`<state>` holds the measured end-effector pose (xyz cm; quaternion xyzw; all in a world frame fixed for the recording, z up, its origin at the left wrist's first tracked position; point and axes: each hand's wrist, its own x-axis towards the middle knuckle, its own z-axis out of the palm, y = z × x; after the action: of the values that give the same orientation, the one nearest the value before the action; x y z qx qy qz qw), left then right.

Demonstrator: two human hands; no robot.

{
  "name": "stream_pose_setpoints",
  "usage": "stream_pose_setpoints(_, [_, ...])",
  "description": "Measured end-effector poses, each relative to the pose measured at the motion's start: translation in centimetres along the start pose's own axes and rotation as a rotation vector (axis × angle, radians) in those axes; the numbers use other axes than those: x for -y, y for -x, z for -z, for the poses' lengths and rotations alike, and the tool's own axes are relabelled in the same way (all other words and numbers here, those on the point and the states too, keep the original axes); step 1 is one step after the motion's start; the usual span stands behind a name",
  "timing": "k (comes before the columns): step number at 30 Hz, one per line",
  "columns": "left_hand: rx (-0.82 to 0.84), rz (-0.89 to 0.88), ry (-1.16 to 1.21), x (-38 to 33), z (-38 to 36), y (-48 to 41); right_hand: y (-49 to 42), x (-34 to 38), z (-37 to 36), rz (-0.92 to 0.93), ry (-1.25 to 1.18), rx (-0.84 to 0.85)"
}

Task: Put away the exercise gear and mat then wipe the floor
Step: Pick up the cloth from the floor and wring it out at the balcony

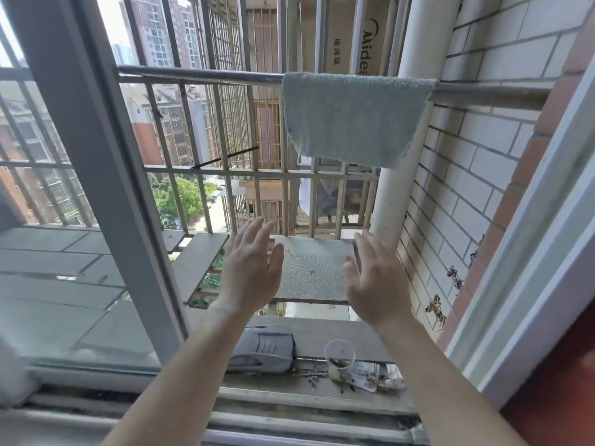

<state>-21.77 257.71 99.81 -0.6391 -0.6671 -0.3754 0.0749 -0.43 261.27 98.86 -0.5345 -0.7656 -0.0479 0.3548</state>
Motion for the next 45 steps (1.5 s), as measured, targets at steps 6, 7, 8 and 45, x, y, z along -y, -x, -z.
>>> stream_pose_setpoints(6, [0.081,0.028,-0.033,0.7,-0.7,2.3,1.6,-0.2,-0.8,-0.001,-0.014,0.041])
stream_pose_setpoints(7, [0.098,0.033,-0.033,1.0,-0.8,2.7,2.0,-0.2,-0.9,-0.003,-0.01,0.049])
stream_pose_setpoints(8, [0.116,0.044,-0.029,1.2,-1.0,3.0,2.3,-0.2,-1.0,-0.006,-0.006,0.061])
stream_pose_setpoints(45, [0.304,0.055,-0.075,0.7,-0.4,10.8,10.1,-1.2,0.7,-0.101,0.024,0.376])
